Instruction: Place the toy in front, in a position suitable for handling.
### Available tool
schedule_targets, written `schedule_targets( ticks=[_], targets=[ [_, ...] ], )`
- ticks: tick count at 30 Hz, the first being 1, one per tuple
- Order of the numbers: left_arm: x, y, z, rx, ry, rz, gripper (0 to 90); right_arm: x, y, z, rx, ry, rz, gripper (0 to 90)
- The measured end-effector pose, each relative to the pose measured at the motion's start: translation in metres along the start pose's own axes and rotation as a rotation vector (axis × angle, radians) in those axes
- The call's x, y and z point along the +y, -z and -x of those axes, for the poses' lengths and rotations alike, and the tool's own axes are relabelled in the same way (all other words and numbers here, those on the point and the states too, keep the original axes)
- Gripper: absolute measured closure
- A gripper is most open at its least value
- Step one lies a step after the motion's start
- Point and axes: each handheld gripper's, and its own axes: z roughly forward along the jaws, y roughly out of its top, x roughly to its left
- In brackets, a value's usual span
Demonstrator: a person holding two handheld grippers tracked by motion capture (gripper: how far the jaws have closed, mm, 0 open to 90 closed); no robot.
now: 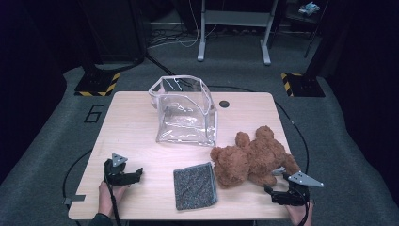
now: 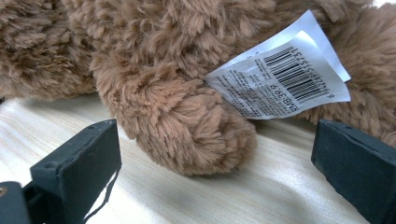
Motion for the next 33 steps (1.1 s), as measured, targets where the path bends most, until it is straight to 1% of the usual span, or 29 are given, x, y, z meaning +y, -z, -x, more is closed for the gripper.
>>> schedule_targets(
  ticks=[2,4,17,18,20,23,24,25,28,30,32,33],
  targets=[
    [0.000,0.000,0.000,0.000,0.000,0.000,10.7,0.000,0.000,0.000,-0.008,-0.005,0.004,0.8],
    [0.000,0.000,0.000,0.000,0.000,0.000,10.7,0.000,0.000,0.000,-0.013,0.001,0.009,0.9],
    [0.000,0.000,0.000,0.004,0.000,0.004,10.8,0.000,0.000,0.000,-0.013,0.001,0.001,1.5],
    [0.000,0.000,0.000,0.004,0.001,0.004,10.8,0.000,-0.001,0.000,-0.007,0.004,-0.008,1.5],
    [0.000,0.000,0.000,0.006,0.004,0.005,10.7,0.001,-0.001,0.000,-0.005,0.004,-0.006,1.5],
    [0.001,0.000,0.000,-0.003,-0.001,-0.002,9.6,0.001,-0.001,0.000,-0.009,0.000,-0.007,1.4],
    [0.001,0.000,0.000,-0.009,-0.007,-0.013,9.3,0.001,-0.001,0.000,-0.009,0.001,-0.010,1.5],
    [0.002,-0.001,0.000,-0.011,-0.006,-0.010,8.8,0.001,-0.001,0.000,-0.008,0.000,-0.009,1.5],
    [0.007,0.001,0.000,-0.029,-0.008,0.000,8.7,0.001,-0.001,0.001,-0.011,0.003,-0.010,1.4],
    [0.010,0.002,0.000,-0.038,-0.010,0.000,8.9,0.001,-0.002,0.000,-0.013,-0.006,-0.008,1.4],
    [0.023,0.002,0.001,-0.044,-0.015,0.005,9.9,0.001,-0.001,0.001,-0.009,0.001,-0.012,1.4],
    [0.027,0.003,0.001,-0.050,-0.019,0.005,11.2,0.001,-0.001,0.001,-0.009,-0.003,-0.010,1.4]
  ],
)
